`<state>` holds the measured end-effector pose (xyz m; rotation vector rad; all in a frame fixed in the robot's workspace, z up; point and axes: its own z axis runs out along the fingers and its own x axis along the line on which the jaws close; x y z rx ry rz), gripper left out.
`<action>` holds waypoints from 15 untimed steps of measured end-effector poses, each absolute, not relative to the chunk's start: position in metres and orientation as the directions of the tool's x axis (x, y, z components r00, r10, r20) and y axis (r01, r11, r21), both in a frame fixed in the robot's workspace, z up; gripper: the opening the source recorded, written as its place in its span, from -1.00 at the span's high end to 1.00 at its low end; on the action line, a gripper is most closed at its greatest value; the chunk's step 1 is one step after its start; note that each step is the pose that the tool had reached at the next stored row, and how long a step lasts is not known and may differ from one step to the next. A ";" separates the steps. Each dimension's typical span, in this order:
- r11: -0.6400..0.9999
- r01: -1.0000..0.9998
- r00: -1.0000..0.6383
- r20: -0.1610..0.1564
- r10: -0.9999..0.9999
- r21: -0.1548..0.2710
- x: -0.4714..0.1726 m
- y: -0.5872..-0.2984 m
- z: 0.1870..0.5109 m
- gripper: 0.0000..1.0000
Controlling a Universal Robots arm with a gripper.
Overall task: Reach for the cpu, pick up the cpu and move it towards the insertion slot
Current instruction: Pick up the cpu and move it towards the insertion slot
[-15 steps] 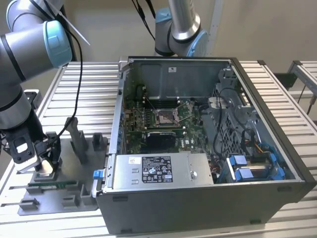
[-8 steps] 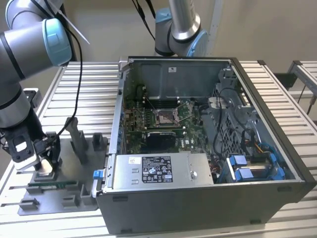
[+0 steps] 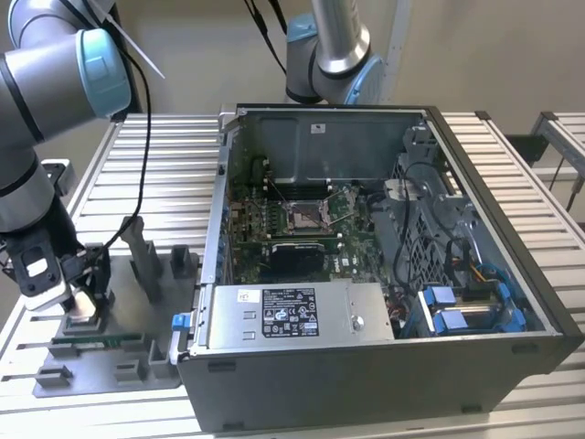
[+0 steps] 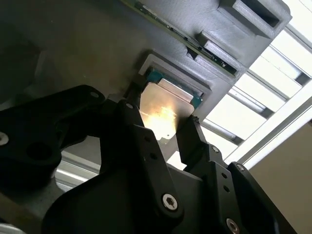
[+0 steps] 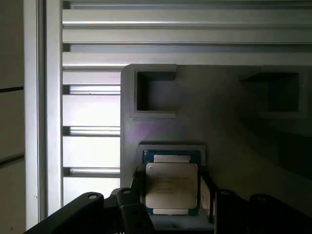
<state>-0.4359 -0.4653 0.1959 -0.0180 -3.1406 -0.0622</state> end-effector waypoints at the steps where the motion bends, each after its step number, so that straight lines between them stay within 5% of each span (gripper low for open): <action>1: 0.999 0.012 -1.000 0.001 0.012 0.040 -0.436 -0.465 0.197 1.00; 15: 0.999 0.012 -1.000 0.000 0.012 0.040 -0.436 -0.465 0.215 1.00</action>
